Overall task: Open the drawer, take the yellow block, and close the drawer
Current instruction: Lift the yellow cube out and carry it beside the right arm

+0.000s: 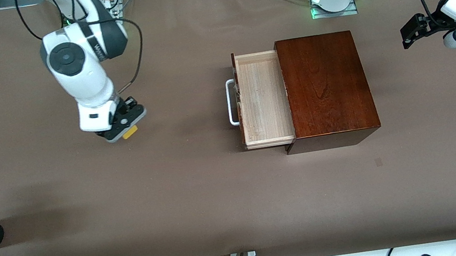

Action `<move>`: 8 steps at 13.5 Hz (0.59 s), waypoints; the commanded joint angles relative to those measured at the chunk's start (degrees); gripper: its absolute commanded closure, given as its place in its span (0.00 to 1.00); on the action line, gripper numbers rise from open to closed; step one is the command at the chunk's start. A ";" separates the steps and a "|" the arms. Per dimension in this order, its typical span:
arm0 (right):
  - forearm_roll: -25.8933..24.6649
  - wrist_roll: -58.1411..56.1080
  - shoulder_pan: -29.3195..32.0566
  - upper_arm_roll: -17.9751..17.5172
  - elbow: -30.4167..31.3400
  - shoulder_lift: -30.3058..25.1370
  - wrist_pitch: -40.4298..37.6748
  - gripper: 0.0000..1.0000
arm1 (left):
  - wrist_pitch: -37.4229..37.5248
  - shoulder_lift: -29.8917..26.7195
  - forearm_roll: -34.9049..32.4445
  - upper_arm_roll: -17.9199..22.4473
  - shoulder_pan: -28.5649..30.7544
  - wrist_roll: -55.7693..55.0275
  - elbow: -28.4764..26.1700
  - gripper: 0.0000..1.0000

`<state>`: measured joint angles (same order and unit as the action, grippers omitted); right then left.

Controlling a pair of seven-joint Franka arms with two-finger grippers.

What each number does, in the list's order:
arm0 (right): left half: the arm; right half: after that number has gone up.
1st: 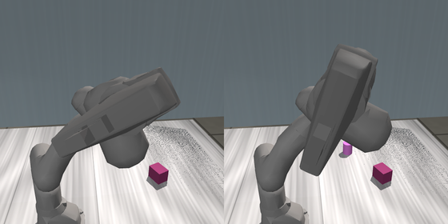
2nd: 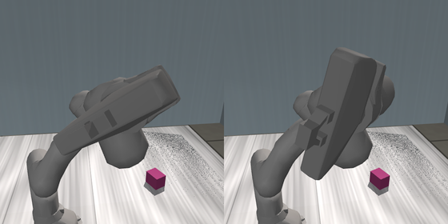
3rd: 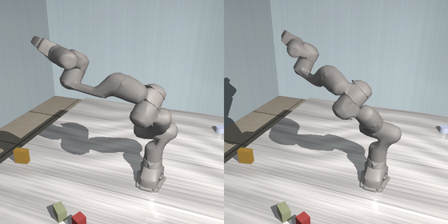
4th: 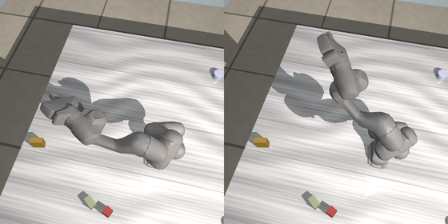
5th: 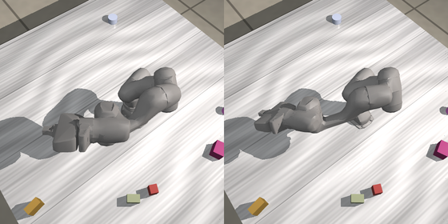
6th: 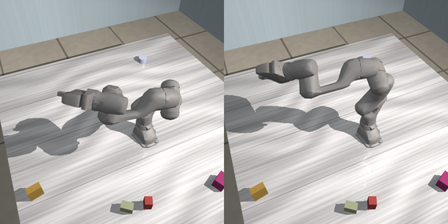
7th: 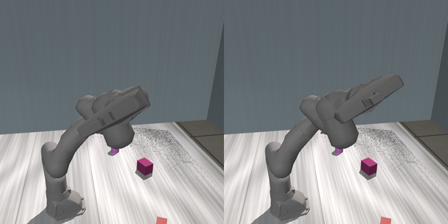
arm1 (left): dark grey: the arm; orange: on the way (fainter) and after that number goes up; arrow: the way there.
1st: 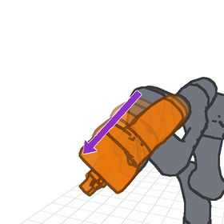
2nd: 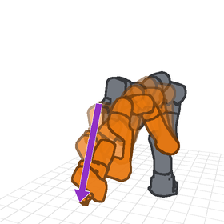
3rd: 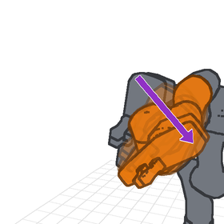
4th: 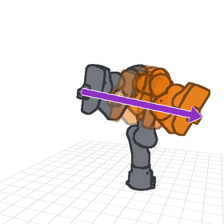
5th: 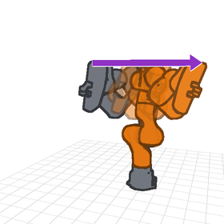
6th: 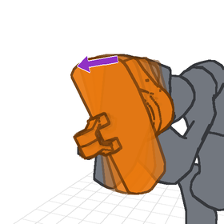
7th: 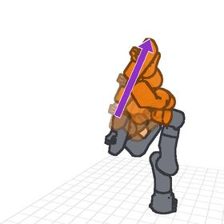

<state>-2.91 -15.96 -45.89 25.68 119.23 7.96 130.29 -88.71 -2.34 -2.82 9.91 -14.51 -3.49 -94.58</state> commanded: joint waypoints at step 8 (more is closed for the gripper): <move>0.71 7.17 -0.69 14.47 20.94 -7.88 15.23 1.00 | -0.15 0.85 -1.40 -0.42 0.27 0.24 1.59 0.00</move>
<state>-2.70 -9.61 -45.98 36.87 136.10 1.83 141.39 -88.97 -2.33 -2.82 9.87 -14.51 -3.49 -94.57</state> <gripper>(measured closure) 0.445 0.000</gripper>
